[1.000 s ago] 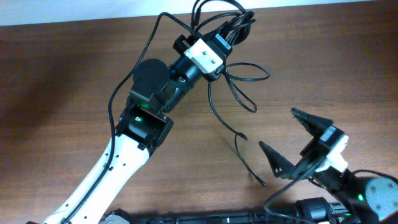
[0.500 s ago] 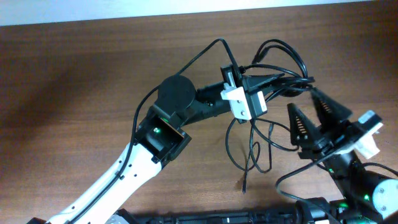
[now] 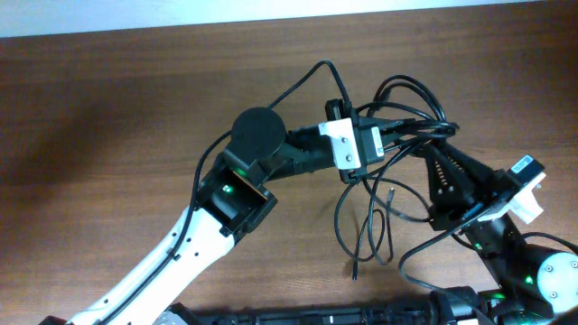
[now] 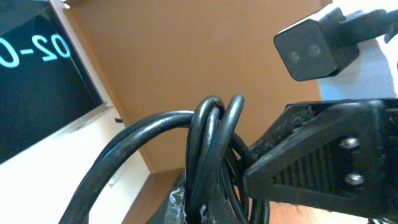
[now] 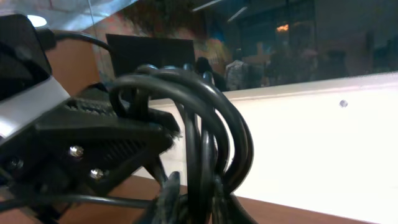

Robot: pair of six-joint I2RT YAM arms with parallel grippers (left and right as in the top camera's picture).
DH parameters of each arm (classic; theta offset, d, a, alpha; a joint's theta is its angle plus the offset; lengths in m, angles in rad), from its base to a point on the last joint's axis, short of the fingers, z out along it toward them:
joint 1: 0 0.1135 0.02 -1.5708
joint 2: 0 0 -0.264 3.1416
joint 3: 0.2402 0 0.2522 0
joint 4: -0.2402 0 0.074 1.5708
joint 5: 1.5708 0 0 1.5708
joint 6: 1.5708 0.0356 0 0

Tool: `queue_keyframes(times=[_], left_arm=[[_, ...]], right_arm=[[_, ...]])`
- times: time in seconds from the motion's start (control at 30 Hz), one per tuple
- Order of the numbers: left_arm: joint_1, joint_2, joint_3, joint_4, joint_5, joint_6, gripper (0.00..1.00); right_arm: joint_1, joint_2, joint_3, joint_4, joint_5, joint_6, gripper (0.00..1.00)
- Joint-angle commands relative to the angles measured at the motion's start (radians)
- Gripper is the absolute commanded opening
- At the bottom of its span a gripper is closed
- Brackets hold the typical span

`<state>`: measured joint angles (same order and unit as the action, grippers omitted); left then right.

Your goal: Untangle cables

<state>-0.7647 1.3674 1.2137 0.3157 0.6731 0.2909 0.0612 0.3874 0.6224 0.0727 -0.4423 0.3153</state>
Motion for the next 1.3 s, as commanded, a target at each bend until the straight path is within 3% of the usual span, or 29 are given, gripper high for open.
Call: queue_keyframes(times=[0.0, 0.07, 0.1, 0.13, 0.23, 0.3, 0.33, 0.4, 0.53, 0.63, 0.77, 1.03, 1.1, 1.13, 1.17, 1.27], left_arm=[[-0.001, -0.008, 0.016, 0.028, 0.035, -0.018, 0.0], [-0.002, -0.008, 0.016, 0.027, 0.034, -0.018, 0.0], [-0.002, -0.008, 0.016, 0.027, 0.035, -0.018, 0.0], [-0.002, -0.008, 0.016, 0.026, 0.035, -0.018, 0.0], [-0.014, -0.008, 0.016, 0.028, 0.038, -0.018, 0.0], [-0.036, -0.008, 0.016, 0.028, 0.038, -0.018, 0.0], [-0.06, -0.008, 0.016, 0.027, 0.037, -0.018, 0.0], [-0.062, -0.008, 0.016, 0.019, 0.02, -0.018, 0.0], [-0.062, -0.01, 0.016, -0.028, -0.291, -0.019, 0.0], [-0.062, -0.011, 0.016, -0.024, -0.65, -0.175, 0.0], [-0.062, -0.01, 0.016, -0.124, -0.896, -0.312, 0.0], [-0.062, -0.01, 0.016, -0.318, -0.879, -0.333, 0.0], [-0.062, -0.012, 0.016, -0.317, -0.838, -0.332, 0.0], [-0.062, -0.014, 0.016, -0.317, -0.822, -0.332, 0.0], [-0.062, -0.022, 0.016, -0.317, -0.822, -0.332, 0.0], [-0.062, -0.042, 0.016, -0.317, -0.822, -0.332, 0.0]], right_arm=[[-0.003, 0.001, 0.005, -0.012, 0.001, 0.0, 0.04], [-0.003, 0.001, 0.005, -0.034, 0.001, 0.0, 0.07], [-0.003, 0.001, 0.005, -0.04, 0.001, 0.0, 0.21], [-0.003, 0.001, 0.005, -0.04, 0.001, 0.0, 0.27], [-0.003, 0.001, 0.005, -0.039, 0.001, 0.0, 0.31], [-0.003, 0.001, 0.005, -0.039, 0.0, 0.001, 0.3], [-0.003, 0.001, 0.005, -0.039, -0.026, 0.002, 0.17], [-0.003, 0.001, 0.005, -0.039, -0.072, 0.008, 0.07], [-0.003, 0.001, 0.005, -0.089, -0.098, 0.008, 0.04], [-0.003, 0.001, 0.005, -0.167, -0.169, 0.007, 0.04], [-0.003, 0.001, 0.004, -0.171, -0.229, 0.004, 0.04], [-0.003, 0.001, 0.005, -0.16, -0.148, 0.004, 0.04], [-0.003, 0.001, 0.005, -0.168, -0.132, 0.004, 0.21], [-0.003, 0.001, 0.005, -0.192, -0.093, 0.004, 0.39], [-0.003, 0.001, 0.005, -0.217, -0.063, 0.004, 0.51], [-0.003, 0.001, 0.005, -0.256, -0.039, 0.004, 0.63]])
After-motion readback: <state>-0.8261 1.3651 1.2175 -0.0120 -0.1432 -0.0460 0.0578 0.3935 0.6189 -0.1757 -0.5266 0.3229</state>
